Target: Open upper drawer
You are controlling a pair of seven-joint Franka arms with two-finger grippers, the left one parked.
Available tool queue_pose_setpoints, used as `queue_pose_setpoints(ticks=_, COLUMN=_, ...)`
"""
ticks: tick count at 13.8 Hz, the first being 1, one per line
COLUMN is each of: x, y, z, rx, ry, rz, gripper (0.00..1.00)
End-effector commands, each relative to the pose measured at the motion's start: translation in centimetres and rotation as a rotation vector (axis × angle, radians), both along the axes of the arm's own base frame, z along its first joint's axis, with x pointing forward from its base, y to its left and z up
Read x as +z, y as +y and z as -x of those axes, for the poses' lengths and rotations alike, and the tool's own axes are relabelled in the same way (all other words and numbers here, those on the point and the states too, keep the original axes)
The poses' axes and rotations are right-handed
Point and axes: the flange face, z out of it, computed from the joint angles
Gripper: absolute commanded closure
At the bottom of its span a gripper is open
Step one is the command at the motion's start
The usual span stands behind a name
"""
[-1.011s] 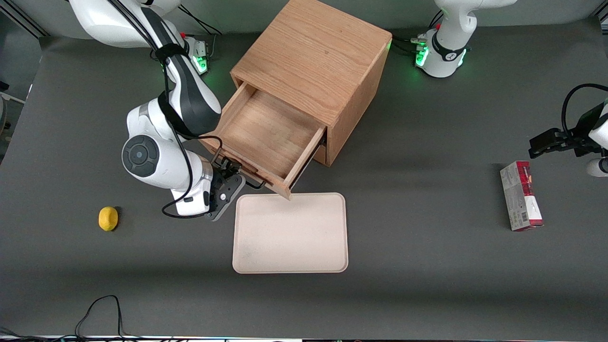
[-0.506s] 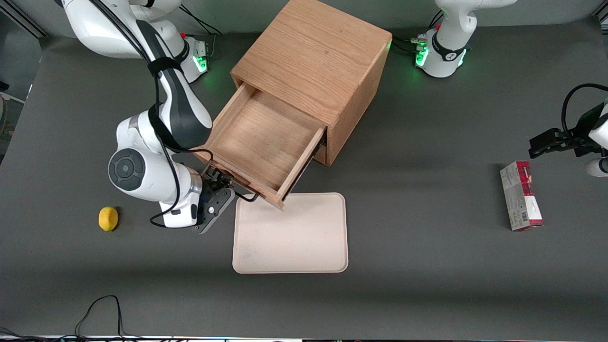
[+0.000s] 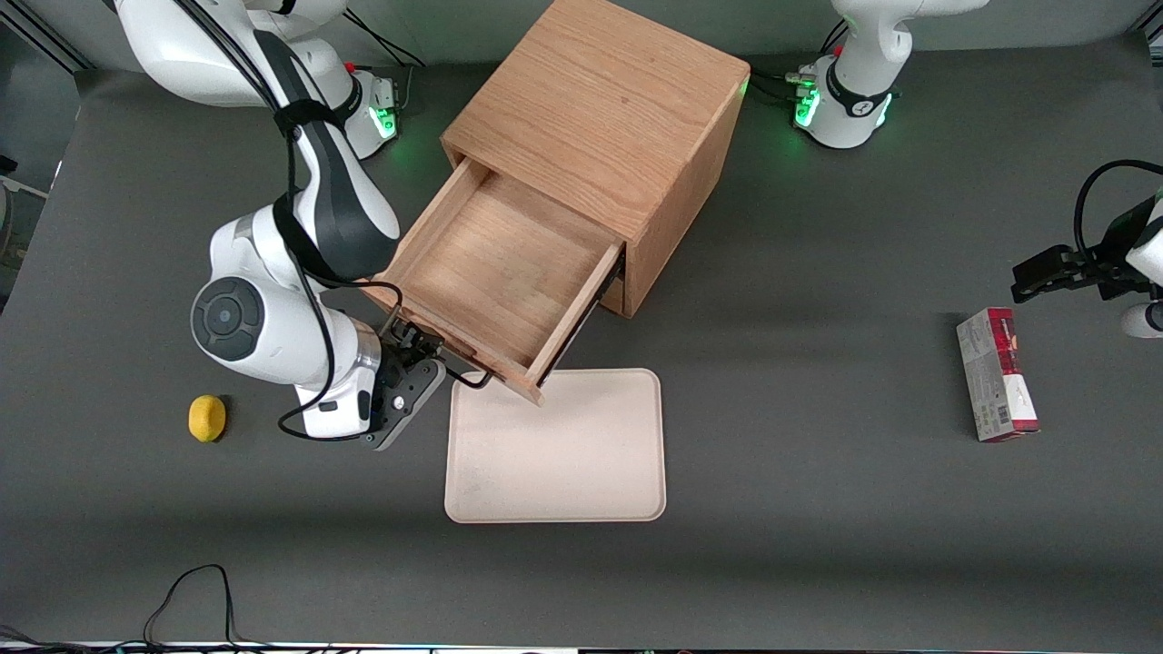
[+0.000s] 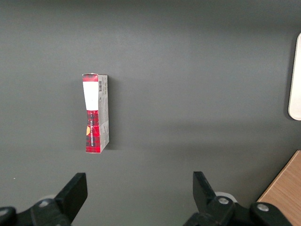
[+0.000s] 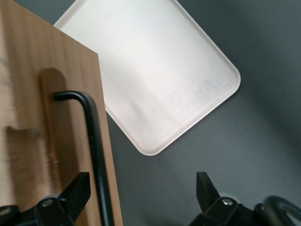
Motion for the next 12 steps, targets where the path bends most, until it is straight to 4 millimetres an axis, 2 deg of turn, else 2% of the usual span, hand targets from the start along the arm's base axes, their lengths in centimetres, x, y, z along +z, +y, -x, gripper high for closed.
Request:
queue_pose_setpoints(ticks=1, x=3.1, y=0.0, z=-0.5, rx=0.014, ry=-0.009, rz=0.001, gripper=0.00)
queue_pose_setpoints(ticks=4, x=5.8, y=-1.7, z=-0.5, rx=-0.005, ry=-0.011, rz=0.003, gripper=0.00)
queue_pose_setpoints(ticks=5, x=7.5, y=-2.3, z=0.0, rx=-0.027, ry=-0.007, rz=0.004, gripper=0.00)
queue_pose_setpoints(ticks=8, x=12.0, y=-7.0, z=0.8, rx=-0.186, ry=-0.008, rz=0.029, gripper=0.00)
queue_pose_setpoints(ticks=11, x=14.7, y=-12.0, z=1.5, rx=-0.308, ry=0.006, rz=0.096, gripper=0.00)
queue_pose_setpoints(ticks=12, x=15.5, y=-13.1, z=1.8, rx=-0.379, ry=0.001, rz=0.122, gripper=0.00)
